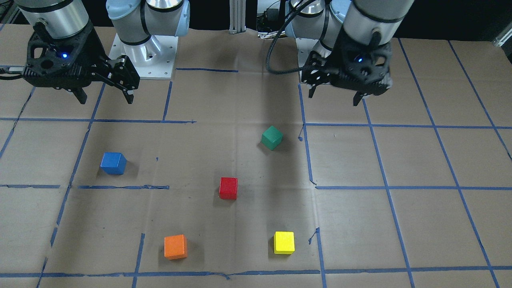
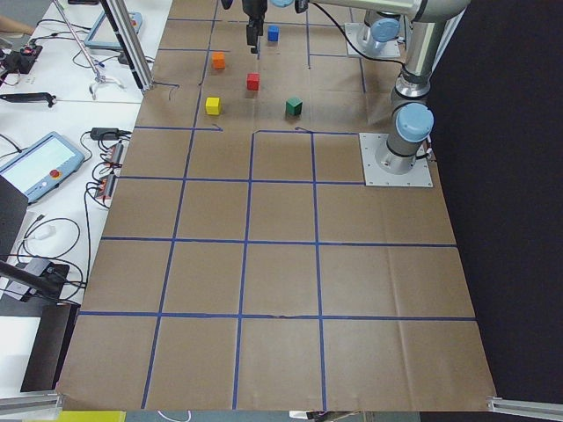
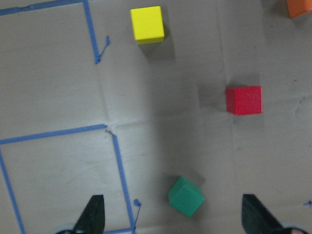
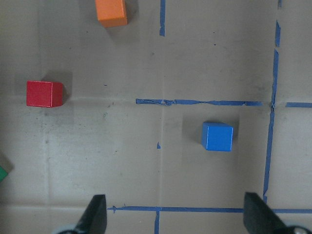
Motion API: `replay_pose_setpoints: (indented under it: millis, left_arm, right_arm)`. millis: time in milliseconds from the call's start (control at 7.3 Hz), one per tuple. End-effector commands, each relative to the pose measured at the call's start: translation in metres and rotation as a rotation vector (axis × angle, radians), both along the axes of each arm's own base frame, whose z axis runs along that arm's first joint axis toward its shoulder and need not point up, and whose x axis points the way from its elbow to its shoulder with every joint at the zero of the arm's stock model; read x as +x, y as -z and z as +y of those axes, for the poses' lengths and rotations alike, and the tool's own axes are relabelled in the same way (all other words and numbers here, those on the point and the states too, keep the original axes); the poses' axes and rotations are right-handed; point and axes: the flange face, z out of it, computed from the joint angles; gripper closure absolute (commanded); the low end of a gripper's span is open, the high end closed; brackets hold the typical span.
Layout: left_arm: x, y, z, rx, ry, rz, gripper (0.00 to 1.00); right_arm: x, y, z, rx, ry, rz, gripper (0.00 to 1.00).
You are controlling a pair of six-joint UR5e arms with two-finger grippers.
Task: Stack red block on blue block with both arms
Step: 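Raise the left gripper and withdraw it toward its start pose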
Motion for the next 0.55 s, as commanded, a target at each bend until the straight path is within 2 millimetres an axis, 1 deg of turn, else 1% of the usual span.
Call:
replay_pose_setpoints:
  millis: [0, 137, 274, 411]
  left_arm:
    - [0.034, -0.011, 0.021, 0.037, 0.01, 0.001, 0.0]
    - [0.04, -0.01, 0.023, 0.036, 0.006, 0.005, 0.0]
    - [0.043, -0.008, 0.022, 0.036, -0.002, 0.006, 0.0]
    - [0.053, -0.007, 0.019, 0.04, -0.014, 0.011, 0.0]
  right_arm:
    - [0.042, 0.017, -0.009, -0.016, -0.03, -0.003, 0.0]
    - [0.073, 0.03, -0.014, -0.029, -0.018, -0.01, 0.0]
    - [0.108, 0.051, -0.02, -0.025, 0.003, -0.016, 0.0]
    - [0.148, 0.072, -0.024, -0.049, -0.003, -0.026, 0.0]
